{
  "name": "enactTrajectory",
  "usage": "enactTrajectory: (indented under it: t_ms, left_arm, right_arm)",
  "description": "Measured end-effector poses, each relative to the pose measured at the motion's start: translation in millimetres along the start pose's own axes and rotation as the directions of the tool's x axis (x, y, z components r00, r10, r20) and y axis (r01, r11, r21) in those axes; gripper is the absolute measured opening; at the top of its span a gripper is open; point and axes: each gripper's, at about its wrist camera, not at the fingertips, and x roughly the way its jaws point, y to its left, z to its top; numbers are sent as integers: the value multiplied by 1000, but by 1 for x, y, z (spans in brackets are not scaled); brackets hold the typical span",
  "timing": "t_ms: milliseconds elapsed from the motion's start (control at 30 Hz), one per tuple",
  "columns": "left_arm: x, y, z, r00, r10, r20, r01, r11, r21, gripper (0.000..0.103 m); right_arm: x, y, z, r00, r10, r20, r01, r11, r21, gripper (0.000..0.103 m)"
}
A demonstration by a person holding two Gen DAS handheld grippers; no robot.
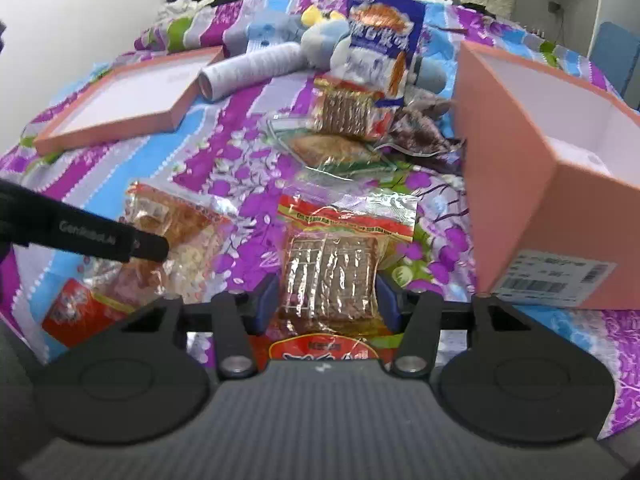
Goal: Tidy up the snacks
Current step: 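Grasp the clear packet of brown strips with the right tool, then grasp the red-label clear packet with the left tool while the right tool lifts the strips packet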
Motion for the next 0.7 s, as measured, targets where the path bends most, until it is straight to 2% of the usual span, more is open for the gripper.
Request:
enactTrajectory:
  t_ms: [333,633,700]
  left_arm:
    - [-68,-8,-4,992,-97,75,99,995,-27,30]
    - [-132,-28,-13,974,-168,153,172,985,-9,28]
    - [-142,-34,-16,969,-186,163,190,982,-10,21]
  right_arm:
    - [-65,-9,5,996,-33,80,29,998,56,54]
    - [-131,-19,12,985,-58,159,40,993,115,54]
    - [-142,-24,13,983,-66,171,43,990,135,54]
